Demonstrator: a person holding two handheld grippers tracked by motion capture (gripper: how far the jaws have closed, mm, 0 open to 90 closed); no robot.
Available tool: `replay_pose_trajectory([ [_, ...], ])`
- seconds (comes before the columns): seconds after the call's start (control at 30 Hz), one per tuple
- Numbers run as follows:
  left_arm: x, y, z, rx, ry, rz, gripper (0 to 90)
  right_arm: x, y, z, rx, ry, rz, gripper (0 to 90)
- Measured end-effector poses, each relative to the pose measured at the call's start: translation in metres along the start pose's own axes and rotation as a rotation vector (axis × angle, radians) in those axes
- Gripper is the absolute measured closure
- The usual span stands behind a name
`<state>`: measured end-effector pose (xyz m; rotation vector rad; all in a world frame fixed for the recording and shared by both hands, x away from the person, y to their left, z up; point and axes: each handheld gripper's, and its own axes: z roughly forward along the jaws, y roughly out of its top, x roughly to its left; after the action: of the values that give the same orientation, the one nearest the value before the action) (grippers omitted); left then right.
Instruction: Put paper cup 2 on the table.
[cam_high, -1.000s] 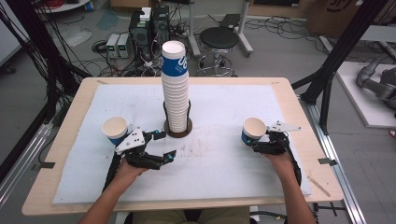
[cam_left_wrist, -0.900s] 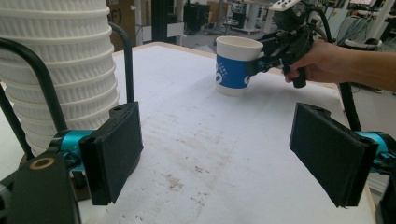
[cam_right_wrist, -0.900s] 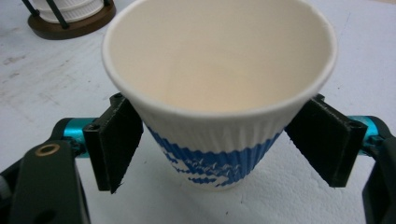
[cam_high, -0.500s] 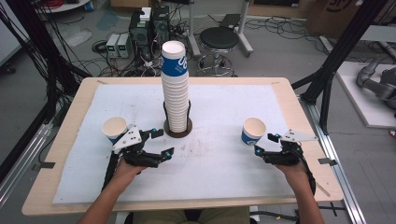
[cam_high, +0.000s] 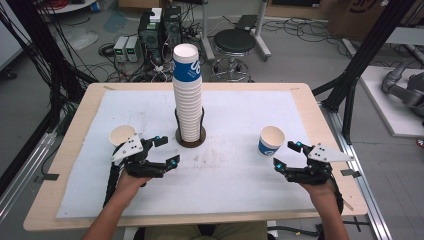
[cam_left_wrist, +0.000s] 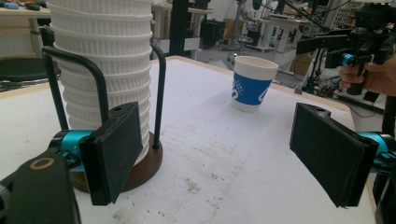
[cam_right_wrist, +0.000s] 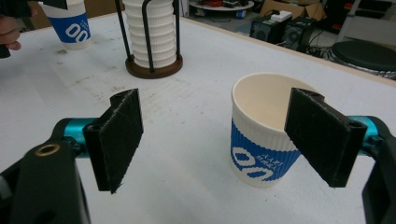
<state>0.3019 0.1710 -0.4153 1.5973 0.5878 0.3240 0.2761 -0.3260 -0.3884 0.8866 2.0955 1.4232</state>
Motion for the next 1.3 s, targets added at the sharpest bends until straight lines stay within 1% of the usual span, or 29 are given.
replay_pose_trajectory([
  [0.1, 0.000, -0.001, -0.002, -0.002, 0.009, 0.000, 17.1, 0.001, 0.002, -0.001, -0.016, -0.003, -0.006, 19.9],
  [0.13, 0.000, -0.001, -0.002, -0.001, 0.007, -0.002, 17.0, 0.001, 0.003, -0.002, -0.019, -0.002, -0.004, 19.9],
  [0.27, 0.000, -0.001, -0.003, -0.002, 0.007, 0.002, 17.0, 0.004, 0.004, -0.002, -0.017, -0.004, -0.017, 19.9],
  [0.37, 0.000, -0.001, -0.004, -0.004, 0.008, 0.001, 17.1, 0.007, 0.007, -0.001, -0.027, -0.005, -0.030, 19.9],
  [0.4, 0.000, -0.001, -0.004, -0.004, 0.008, 0.002, 17.1, 0.009, 0.007, -0.001, -0.029, 0.004, -0.021, 19.9],
  [0.43, -0.001, -0.001, -0.005, -0.004, 0.008, 0.003, 17.1, 0.009, 0.007, -0.001, -0.034, 0.003, -0.030, 19.9],
  [0.6, -0.004, 0.001, -0.007, -0.011, 0.002, 0.013, 17.0, 0.012, 0.008, 0.000, -0.041, 0.013, -0.025, 19.9],
  [0.7, -0.003, 0.001, -0.008, -0.014, 0.005, 0.013, 17.0, 0.013, 0.009, 0.002, -0.049, 0.020, -0.012, 19.9],
  [0.77, -0.003, 0.001, -0.010, -0.015, 0.009, 0.015, 17.1, 0.013, 0.009, 0.003, -0.053, 0.021, -0.016, 19.9],
  [0.8, -0.003, 0.001, -0.010, -0.016, 0.009, 0.012, 17.0, 0.014, 0.009, 0.003, -0.050, 0.025, -0.006, 19.9],
  [0.87, -0.004, 0.001, -0.010, -0.014, 0.009, 0.014, 17.0, 0.014, 0.008, 0.005, -0.044, 0.026, -0.013, 19.9],
  [0.97, -0.004, 0.001, -0.010, -0.014, 0.009, 0.018, 17.1, 0.014, 0.008, 0.006, -0.044, 0.027, -0.014, 19.9],
  [1.3, -0.004, 0.001, -0.009, -0.016, 0.006, 0.015, 17.1, 0.014, 0.007, 0.006, -0.051, 0.023, -0.013, 19.9],
])
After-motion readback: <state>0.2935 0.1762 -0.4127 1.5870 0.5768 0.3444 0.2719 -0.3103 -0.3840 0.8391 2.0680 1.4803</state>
